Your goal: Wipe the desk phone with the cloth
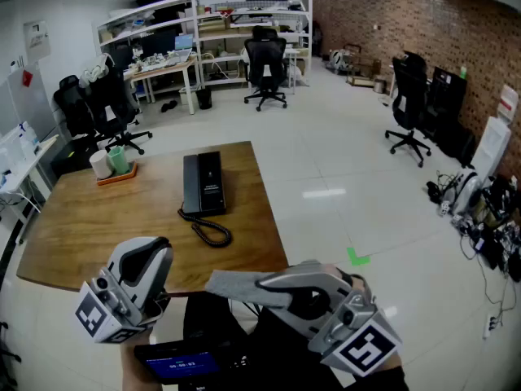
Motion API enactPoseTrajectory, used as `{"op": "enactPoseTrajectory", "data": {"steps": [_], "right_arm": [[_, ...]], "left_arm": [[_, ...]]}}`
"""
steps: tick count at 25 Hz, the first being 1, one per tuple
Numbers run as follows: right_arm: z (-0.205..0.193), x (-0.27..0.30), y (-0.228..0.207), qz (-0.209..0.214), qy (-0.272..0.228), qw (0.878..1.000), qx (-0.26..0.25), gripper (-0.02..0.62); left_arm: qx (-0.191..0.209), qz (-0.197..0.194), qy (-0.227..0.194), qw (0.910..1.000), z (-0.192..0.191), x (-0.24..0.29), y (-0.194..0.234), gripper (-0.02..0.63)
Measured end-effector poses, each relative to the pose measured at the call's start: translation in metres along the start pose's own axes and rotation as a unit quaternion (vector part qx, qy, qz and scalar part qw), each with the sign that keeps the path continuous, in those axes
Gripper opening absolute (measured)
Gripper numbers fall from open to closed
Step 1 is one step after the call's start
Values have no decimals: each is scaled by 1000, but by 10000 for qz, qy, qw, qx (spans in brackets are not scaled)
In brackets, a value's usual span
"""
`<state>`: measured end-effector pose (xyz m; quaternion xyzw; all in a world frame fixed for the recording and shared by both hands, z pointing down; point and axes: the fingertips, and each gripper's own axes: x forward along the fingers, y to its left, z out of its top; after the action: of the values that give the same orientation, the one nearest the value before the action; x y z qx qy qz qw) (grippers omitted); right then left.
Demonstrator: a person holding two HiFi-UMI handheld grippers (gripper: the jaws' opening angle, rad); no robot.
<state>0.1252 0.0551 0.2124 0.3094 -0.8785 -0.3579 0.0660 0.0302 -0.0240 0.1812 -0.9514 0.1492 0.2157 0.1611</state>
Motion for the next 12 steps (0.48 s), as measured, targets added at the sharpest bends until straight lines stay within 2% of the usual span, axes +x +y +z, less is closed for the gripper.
{"op": "enactPoseTrajectory", "data": {"steps": [6, 10, 12], "right_arm": [[-22, 17, 16, 135, 105, 9991, 380, 25], [-20, 26, 6, 154, -12, 9994, 305, 25], [-25, 42, -4, 217, -83, 9994, 239, 25]], "left_arm": [[-9, 140, 519, 9986, -18, -15, 39, 8], [-57, 150, 835, 9964, -31, -17, 60, 8], [60, 172, 985, 9950, -36, -18, 72, 8]]}}
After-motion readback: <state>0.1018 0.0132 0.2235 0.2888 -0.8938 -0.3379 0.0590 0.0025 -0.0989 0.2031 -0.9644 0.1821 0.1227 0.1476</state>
